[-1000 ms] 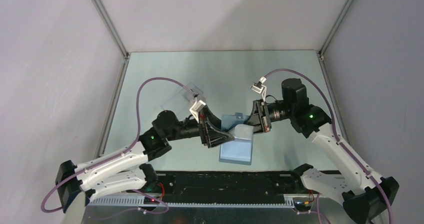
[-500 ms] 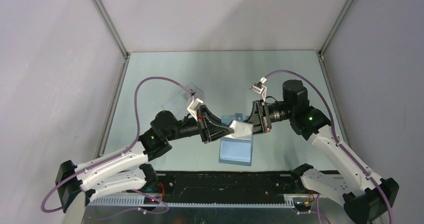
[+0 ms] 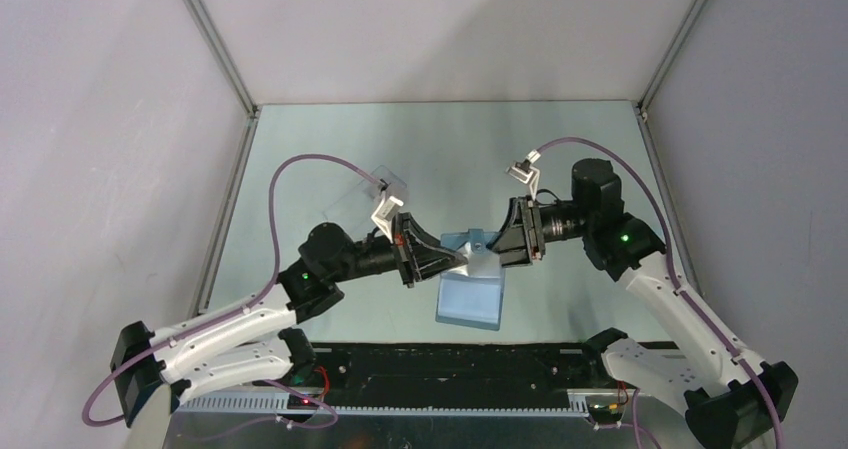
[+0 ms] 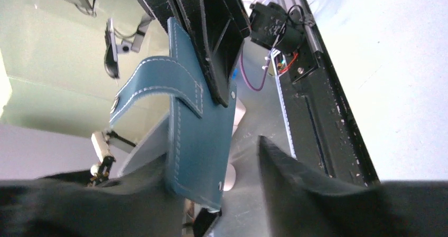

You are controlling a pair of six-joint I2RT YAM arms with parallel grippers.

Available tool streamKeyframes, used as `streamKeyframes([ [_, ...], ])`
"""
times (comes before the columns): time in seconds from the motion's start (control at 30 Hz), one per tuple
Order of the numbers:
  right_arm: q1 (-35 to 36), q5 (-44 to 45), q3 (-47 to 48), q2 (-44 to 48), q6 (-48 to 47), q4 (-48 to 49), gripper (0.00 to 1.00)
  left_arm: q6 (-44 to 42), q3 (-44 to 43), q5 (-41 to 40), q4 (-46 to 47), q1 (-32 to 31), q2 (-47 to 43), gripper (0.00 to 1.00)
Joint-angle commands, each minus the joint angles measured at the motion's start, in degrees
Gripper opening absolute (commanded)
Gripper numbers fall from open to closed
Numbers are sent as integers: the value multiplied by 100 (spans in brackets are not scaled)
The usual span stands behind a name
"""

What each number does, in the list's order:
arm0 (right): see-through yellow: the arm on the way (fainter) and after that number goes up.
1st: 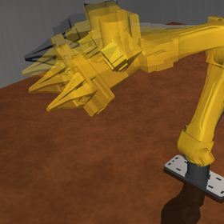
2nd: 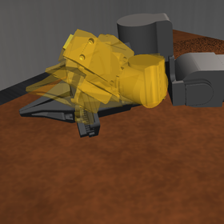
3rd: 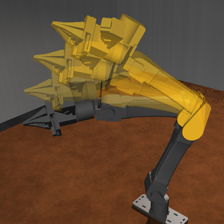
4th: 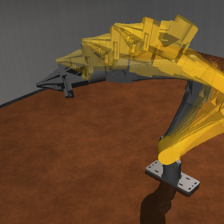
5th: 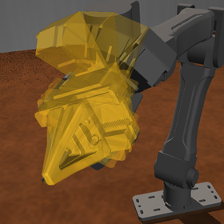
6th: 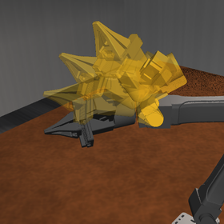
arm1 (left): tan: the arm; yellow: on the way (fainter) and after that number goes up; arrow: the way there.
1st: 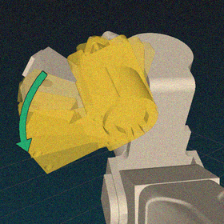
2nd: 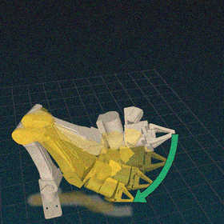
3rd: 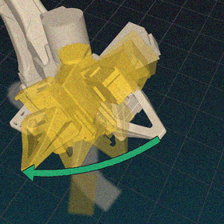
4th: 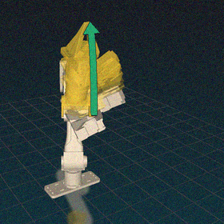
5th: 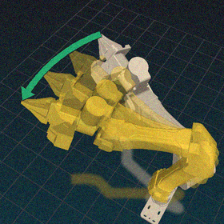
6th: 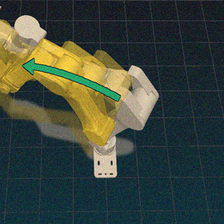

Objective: Put the credit cards into the card holder
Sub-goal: Open the card holder.

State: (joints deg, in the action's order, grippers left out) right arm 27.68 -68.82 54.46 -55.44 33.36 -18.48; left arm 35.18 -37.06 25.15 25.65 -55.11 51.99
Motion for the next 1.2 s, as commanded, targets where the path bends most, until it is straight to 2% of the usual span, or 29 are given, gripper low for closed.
streamKeyframes([
  [0.0, -310, 95, 65, 269, 49, 135, 60, 126, 193, -369, 185, 157, -283, 0],
  [0.13, -766, 248, 67, 527, -83, -49, 85, 348, 454, -640, 183, 333, -533, 0],
  [0.2, -955, 251, 70, 632, -194, -151, 94, 472, 559, -760, 179, 413, -634, 0],
  [0.27, -1058, 233, 73, 692, -345, -321, 99, 549, 599, -796, 178, 453, -697, 0],
  [0.4, -1001, 240, 74, 652, -682, -670, 99, 612, 536, -727, 179, 466, -709, 0],
  [0.53, -670, 625, 72, 516, -968, -916, 99, 653, 385, -464, 181, 466, -610, 0],
  [0.77, -8, 1546, 135, 211, -1050, -768, 99, 797, 107, 41, 185, 466, -347, 0],
  [0.87, 198, 1682, 217, 86, -992, -606, 99, 851, 47, 136, 188, 466, -303, 0],
  [0.93, 282, 1672, 218, 44, -878, -384, 96, 883, 14, 180, 201, 466, -261, 0],
  [1.0, 339, 1647, 218, 27, -767, -162, 86, 907, -8, 208, 205, 466, -211, 0],
  [1.07, 357, 1556, 215, 13, -657, 23, 56, 943, -26, 232, 205, 465, -162, 0],
  [1.1, 362, 1525, 219, -5, -590, 124, 27, 970, -35, 234, 209, 466, -136, 0],
  [1.17, 351, 1440, 217, -36, -504, 214, 2, 988, -46, 235, 204, 461, -81, 12],
])
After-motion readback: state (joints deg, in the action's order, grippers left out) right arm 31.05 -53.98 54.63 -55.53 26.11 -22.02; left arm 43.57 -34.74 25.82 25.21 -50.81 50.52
